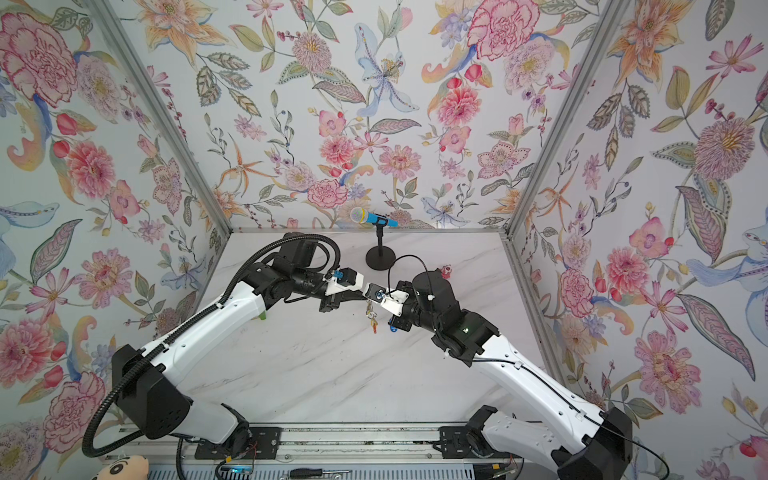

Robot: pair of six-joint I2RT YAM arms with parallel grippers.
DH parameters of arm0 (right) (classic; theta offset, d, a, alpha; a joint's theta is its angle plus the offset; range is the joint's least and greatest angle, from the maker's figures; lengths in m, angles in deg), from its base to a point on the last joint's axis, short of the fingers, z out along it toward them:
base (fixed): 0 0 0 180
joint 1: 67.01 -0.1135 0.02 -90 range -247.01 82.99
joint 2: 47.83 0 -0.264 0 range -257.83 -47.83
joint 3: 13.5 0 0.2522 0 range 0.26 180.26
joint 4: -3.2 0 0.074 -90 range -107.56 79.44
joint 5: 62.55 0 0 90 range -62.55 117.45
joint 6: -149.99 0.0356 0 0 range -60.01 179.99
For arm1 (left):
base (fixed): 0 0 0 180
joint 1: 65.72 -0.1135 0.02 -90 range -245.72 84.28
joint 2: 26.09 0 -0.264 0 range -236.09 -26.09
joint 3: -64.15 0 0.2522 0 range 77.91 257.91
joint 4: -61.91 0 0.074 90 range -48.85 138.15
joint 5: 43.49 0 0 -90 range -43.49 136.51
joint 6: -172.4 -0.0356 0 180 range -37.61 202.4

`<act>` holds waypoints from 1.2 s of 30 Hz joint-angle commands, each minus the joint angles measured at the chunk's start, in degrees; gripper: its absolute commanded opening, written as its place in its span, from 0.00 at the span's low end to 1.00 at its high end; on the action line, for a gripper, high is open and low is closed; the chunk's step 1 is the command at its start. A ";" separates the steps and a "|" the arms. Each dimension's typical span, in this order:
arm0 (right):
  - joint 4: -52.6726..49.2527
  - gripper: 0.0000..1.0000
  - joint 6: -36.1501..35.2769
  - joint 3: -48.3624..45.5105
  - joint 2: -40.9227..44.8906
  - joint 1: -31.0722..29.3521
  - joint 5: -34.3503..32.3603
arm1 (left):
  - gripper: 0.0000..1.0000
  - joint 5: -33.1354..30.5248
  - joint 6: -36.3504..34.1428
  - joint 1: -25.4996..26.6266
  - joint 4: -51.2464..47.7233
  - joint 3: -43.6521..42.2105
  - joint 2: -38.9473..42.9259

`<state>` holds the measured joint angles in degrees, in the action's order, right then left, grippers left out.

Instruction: Remove the keys from the keyring

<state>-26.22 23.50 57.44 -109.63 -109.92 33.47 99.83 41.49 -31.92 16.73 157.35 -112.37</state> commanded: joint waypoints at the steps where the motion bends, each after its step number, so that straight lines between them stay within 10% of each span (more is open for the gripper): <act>1: 8.28 0.00 -0.19 4.59 0.31 -1.43 3.10 | 0.00 -4.45 -3.09 1.92 -7.35 0.89 -2.41; 15: 5.66 0.00 -0.16 4.62 -0.26 -1.81 4.22 | 0.00 0.08 0.10 0.82 -0.80 0.23 2.06; 36: 6.39 0.00 2.95 1.62 2.03 1.16 -5.71 | 0.00 -11.39 -11.19 3.95 -6.66 -2.60 8.69</act>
<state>-25.52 24.09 59.02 -109.78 -110.32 31.65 89.21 32.57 -29.36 15.42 156.28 -104.89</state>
